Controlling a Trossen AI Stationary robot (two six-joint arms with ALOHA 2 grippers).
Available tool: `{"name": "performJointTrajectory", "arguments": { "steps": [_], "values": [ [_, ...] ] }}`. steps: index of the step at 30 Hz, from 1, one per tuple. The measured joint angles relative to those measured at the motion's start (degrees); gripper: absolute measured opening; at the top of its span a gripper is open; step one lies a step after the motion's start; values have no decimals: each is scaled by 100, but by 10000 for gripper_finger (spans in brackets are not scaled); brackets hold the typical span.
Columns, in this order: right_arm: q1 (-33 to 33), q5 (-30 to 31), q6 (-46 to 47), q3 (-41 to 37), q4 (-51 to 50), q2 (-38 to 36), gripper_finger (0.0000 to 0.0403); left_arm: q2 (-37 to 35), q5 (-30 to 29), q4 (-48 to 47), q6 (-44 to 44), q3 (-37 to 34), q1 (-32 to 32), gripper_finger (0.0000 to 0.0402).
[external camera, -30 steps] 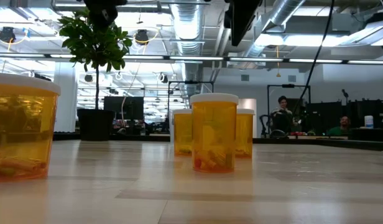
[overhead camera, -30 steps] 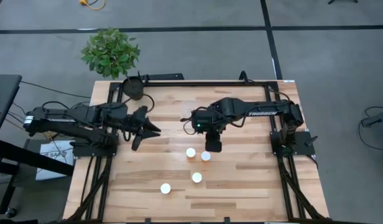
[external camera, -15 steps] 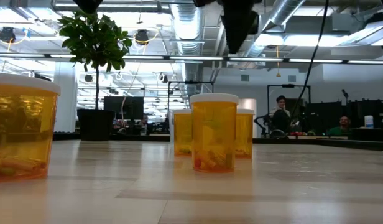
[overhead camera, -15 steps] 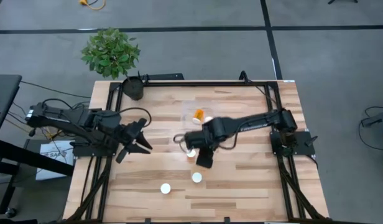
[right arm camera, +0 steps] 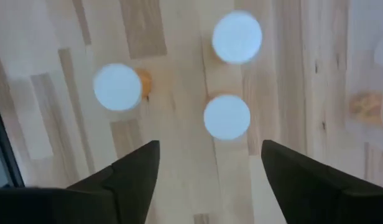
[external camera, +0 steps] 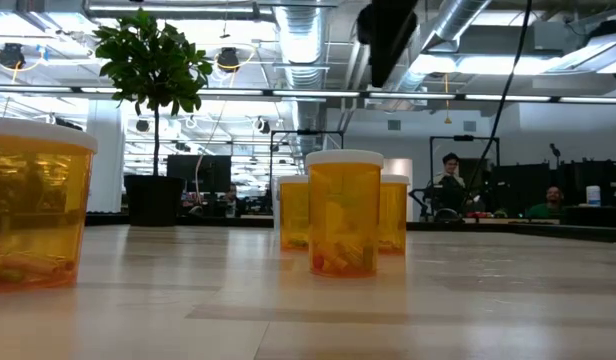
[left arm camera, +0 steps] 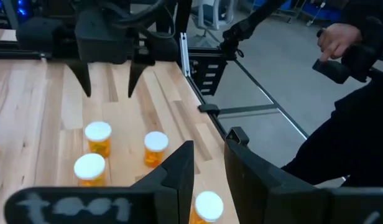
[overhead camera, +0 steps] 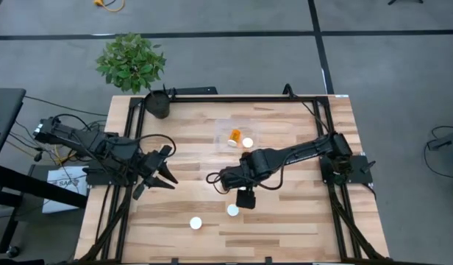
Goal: Pick and place pill bottles into a basket
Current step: Put the orange pill bottle into the transparent bin
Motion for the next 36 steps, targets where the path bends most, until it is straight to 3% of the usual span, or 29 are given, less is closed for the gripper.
{"name": "performJointTrajectory", "arguments": {
  "steps": [10, 29, 36],
  "values": [
    [28, 161, -206, 10, 388, 494, 278, 0, -238, -24, -4, 0, -172, 77],
    [112, 1073, -513, -11, -249, 657, 278, -2, -454, -68, -61, 0, -179, 77],
    [27, 839, -614, -1097, 694, 102, 278, -2, -622, -62, -61, 0, -179, 77]
  ]
}}
